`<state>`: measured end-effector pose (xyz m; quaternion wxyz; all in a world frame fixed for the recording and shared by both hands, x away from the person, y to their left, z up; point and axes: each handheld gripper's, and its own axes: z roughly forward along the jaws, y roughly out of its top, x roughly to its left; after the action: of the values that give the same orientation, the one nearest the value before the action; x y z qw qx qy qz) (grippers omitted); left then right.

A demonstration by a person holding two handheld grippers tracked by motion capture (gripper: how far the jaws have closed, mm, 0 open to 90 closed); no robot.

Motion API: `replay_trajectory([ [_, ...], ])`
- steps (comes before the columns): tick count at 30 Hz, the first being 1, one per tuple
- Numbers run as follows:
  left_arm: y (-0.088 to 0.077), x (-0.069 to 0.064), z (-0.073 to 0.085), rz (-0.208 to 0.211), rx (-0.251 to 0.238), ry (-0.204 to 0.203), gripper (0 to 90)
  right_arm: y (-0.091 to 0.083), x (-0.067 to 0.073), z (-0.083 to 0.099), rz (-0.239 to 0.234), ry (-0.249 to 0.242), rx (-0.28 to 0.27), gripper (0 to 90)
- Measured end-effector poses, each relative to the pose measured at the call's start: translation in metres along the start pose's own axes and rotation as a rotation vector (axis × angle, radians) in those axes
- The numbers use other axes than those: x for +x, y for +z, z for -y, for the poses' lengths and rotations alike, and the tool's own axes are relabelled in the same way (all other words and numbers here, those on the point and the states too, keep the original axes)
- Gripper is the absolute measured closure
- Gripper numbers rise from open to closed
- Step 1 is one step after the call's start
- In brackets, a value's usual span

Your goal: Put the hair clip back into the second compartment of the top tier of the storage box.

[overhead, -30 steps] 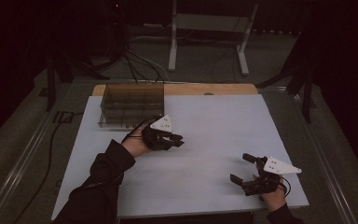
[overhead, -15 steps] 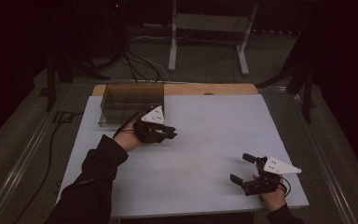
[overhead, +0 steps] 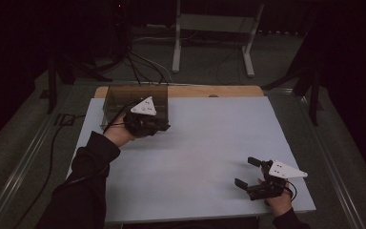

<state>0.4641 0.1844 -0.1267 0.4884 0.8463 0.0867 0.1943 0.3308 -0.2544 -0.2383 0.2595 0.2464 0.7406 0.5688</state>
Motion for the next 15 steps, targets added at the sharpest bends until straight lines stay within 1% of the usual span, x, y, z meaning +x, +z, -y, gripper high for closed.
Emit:
replay_trajectory([
  [3,-0.007,0.006,0.0,-0.02,0.001,-0.009,77.7,0.0,0.0,0.0,0.0,0.0,0.0,0.0],
  [4,-0.007,0.006,0.0,-0.02,0.001,-0.009,77.8,0.0,0.0,0.0,0.0,0.0,0.0,0.0],
  [5,-0.011,0.01,0.001,-0.027,-0.017,-0.03,77.8,0.0,0.0,0.0,0.001,0.001,0.0,0.0],
  [8,-0.016,0.015,0.003,-0.044,-0.028,-0.05,77.7,0.0,0.0,0.0,0.001,0.002,0.0,0.0],
  [10,-0.017,0.016,0.004,-0.052,-0.03,-0.055,77.7,0.0,0.0,0.0,0.0,0.002,0.0,0.0],
  [11,-0.019,0.02,0.006,-0.062,-0.032,-0.068,77.7,0.0,0.0,0.0,0.0,0.002,0.0,0.0],
  [15,-0.022,0.027,0.01,-0.087,-0.04,-0.096,77.7,0.0,0.0,0.0,0.001,0.001,-0.001,0.0],
])
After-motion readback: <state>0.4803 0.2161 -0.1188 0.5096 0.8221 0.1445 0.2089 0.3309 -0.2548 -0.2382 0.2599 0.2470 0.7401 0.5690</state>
